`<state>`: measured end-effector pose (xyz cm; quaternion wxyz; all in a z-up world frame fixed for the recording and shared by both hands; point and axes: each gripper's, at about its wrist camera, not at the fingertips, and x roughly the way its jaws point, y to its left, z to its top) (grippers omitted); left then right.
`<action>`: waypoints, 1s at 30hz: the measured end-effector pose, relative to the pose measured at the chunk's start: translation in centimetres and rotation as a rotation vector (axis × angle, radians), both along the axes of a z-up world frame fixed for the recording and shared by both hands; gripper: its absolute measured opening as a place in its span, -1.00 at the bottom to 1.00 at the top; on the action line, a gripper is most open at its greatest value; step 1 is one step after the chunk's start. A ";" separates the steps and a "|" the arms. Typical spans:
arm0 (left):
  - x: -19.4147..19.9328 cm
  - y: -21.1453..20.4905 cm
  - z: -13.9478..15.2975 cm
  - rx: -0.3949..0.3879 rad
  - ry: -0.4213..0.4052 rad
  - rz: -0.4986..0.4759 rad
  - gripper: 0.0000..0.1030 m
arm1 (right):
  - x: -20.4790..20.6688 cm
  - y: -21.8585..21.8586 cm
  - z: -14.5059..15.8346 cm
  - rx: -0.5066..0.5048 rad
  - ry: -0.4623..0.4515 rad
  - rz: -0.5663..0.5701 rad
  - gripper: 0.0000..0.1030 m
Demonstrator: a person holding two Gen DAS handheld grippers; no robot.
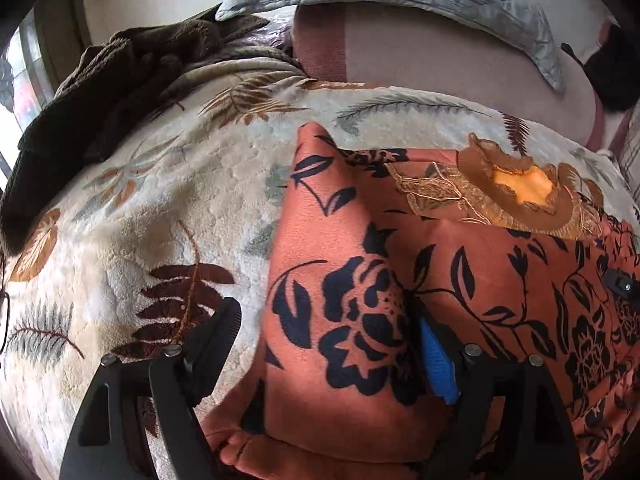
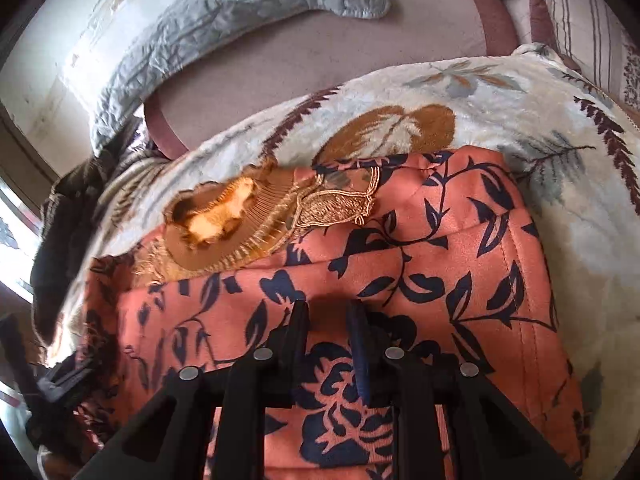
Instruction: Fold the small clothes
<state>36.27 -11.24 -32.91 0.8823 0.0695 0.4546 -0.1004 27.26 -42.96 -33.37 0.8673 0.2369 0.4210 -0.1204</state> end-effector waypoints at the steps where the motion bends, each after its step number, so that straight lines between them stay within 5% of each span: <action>1: 0.2 0.3 -0.1 -0.009 0.006 0.002 0.69 | 0.3 -0.2 -0.3 -0.016 -0.024 -0.006 -0.57; 9: -0.5 1.0 0.3 -0.025 0.038 0.028 0.72 | -1.0 -1.4 2.2 0.044 -0.040 -0.018 -0.57; 13: -1.0 1.3 0.5 -0.002 0.045 0.031 0.72 | -3.6 -2.1 3.3 0.012 0.041 -0.057 -0.57; 16: -1.3 1.7 -0.3 0.003 0.084 0.027 0.72 | -5.1 -3.3 0.9 0.060 0.172 -0.059 -0.57; 21: -1.8 2.7 -0.1 -0.026 0.118 0.031 0.73 | -7.8 -4.0 1.3 0.092 0.133 -0.024 -0.57; 26: -2.9 2.4 2.0 -0.064 0.047 0.008 0.70 | -9.9 -3.6 2.9 0.088 0.099 -0.029 -0.57; 30: -2.4 1.8 3.8 -0.138 -0.049 -0.005 0.70 | -9.6 -3.8 5.0 0.060 -0.022 -0.058 -0.57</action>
